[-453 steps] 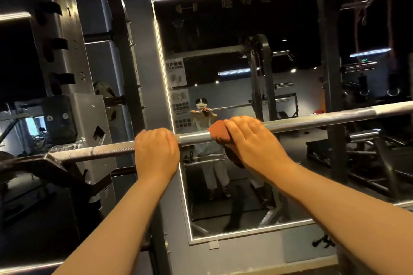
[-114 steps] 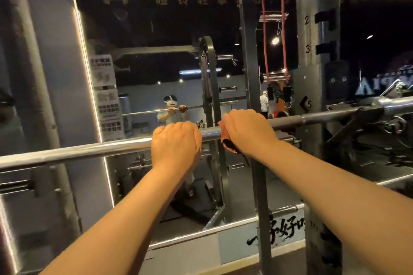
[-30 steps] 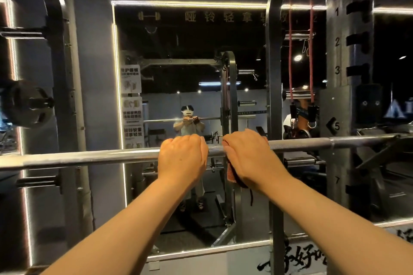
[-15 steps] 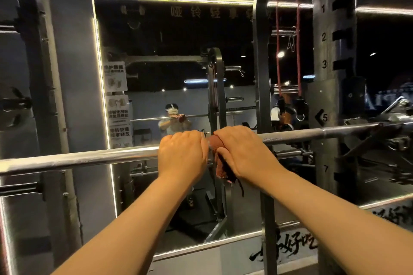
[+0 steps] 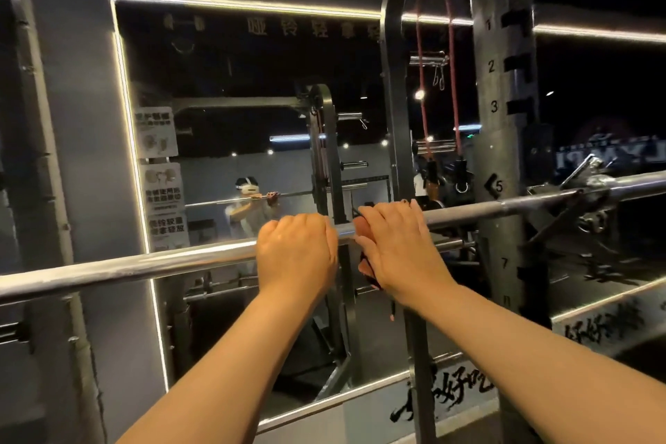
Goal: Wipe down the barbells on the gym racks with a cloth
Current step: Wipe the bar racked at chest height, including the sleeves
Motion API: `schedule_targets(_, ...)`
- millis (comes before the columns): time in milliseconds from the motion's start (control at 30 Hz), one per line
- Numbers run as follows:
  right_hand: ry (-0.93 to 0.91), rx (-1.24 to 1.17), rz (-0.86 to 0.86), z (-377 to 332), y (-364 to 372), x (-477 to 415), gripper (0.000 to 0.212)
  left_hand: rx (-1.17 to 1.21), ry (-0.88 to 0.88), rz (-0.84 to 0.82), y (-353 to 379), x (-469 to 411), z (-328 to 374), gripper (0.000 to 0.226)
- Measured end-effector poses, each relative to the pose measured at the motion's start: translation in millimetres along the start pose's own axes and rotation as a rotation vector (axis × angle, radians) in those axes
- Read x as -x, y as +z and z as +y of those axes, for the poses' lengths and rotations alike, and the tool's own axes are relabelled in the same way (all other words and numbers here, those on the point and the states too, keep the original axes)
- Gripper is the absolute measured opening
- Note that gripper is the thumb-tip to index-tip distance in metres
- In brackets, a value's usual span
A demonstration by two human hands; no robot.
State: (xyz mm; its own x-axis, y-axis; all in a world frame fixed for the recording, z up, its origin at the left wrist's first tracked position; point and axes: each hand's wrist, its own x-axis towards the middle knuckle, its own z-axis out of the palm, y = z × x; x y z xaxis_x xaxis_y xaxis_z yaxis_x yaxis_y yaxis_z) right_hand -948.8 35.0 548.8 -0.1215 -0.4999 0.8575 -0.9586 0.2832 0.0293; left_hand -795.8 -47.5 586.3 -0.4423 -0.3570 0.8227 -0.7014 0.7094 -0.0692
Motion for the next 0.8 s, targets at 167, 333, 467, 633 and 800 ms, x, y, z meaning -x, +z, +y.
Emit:
schedule_targets(167,0.013,0.022,-0.024,65,-21,5,0.036,-0.005,0.042,-0.042,-1,1,-4,0.029)
schedule_targets(333,0.198,-0.125,0.175,38,1,9,0.027,-0.003,-0.031,-0.026,2,-2,2,0.03)
schedule_targets(467,0.034,-0.041,0.209,17,21,8,0.037,-0.042,-0.042,-0.037,0,-5,5,0.024)
schedule_targets(633,-0.212,0.096,0.213,84,12,9,0.053,-0.049,-0.054,-0.039,2,-4,5,0.022)
schedule_targets(800,0.137,-0.107,0.248,85,7,21,0.048,-0.032,-0.076,-0.102,-3,-5,19,0.027)
